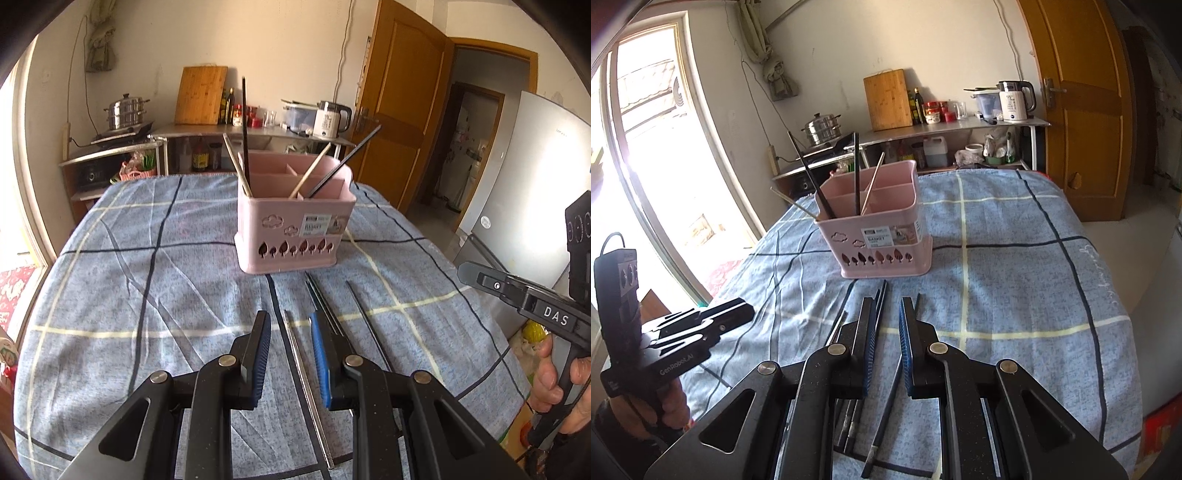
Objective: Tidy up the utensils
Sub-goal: 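Withdraw both tools from the basket toward the remaining chopsticks, then close the left tool on a silver metal chopstick while the right tool grasps another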
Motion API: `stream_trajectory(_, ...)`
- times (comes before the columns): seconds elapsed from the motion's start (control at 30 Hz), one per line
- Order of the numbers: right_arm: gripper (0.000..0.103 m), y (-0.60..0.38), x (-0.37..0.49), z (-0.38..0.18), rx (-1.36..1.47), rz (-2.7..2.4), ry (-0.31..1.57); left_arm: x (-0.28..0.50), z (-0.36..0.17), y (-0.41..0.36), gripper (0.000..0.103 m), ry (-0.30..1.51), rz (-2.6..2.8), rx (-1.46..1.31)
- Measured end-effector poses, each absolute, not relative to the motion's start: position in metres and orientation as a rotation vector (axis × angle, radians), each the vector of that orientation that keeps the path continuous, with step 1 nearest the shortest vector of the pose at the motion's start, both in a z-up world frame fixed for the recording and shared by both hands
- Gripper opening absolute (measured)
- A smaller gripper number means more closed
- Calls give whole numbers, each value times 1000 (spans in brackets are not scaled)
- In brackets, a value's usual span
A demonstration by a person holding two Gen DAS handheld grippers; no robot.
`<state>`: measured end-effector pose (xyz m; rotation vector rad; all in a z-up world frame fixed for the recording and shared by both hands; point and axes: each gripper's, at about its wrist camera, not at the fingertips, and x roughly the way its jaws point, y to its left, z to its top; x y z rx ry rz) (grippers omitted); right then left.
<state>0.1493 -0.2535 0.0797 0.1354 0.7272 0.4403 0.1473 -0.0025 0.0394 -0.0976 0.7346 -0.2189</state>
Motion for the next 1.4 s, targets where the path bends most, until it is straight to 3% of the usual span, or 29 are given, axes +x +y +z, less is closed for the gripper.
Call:
stream_trajectory(0.7, 13, -248, 172, 41, 157, 444, 840, 224, -47, -26, 22, 957, -232, -86)
stream_trajectory(0.77, 13, -246, 175, 38, 156, 444, 849, 223, -49, -27, 17, 944, -238, -82)
stream_trajectory(0.83, 13, -243, 177, 36, 156, 448, 857, 222, -49, -25, 6, 943, -224, -66)
stream_trajectory(1.4, 13, -162, 196, 4, 41, 574, 949, 201, -46, 48, 5, 957, -128, -134)
